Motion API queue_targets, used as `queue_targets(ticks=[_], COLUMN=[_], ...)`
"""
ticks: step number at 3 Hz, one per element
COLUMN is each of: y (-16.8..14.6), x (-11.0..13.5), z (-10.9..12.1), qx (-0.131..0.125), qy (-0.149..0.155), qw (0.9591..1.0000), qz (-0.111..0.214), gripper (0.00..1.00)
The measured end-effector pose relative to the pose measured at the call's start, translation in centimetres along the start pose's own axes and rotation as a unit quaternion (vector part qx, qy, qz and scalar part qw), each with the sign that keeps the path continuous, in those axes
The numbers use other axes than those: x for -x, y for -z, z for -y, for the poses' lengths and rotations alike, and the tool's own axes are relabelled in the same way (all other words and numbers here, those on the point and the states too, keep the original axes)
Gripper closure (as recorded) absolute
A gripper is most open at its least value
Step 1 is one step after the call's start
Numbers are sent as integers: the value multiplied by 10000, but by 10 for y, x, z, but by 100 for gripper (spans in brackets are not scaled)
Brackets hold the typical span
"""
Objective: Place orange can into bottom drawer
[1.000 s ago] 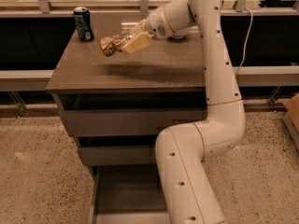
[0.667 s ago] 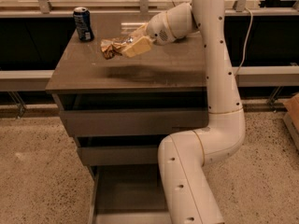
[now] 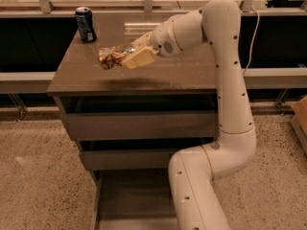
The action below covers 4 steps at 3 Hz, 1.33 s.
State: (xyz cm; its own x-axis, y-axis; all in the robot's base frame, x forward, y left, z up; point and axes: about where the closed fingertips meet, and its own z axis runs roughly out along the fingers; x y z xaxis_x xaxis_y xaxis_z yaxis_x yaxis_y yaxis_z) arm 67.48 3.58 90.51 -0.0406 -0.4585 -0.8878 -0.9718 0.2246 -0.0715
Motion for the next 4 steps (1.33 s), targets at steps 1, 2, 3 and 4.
queue_targets(ticks=[1,2,3,4], y=[12,24,23,10], x=[1,-6,-29,-57], z=[-23,-46,-74,-93], qx=[-109,-215,-132,166], qy=[-77,-256,-428,-619], qw=[9999,9994,9976,9919], qz=[10,-5,-519,-1095], gripper=[100,100,100,100])
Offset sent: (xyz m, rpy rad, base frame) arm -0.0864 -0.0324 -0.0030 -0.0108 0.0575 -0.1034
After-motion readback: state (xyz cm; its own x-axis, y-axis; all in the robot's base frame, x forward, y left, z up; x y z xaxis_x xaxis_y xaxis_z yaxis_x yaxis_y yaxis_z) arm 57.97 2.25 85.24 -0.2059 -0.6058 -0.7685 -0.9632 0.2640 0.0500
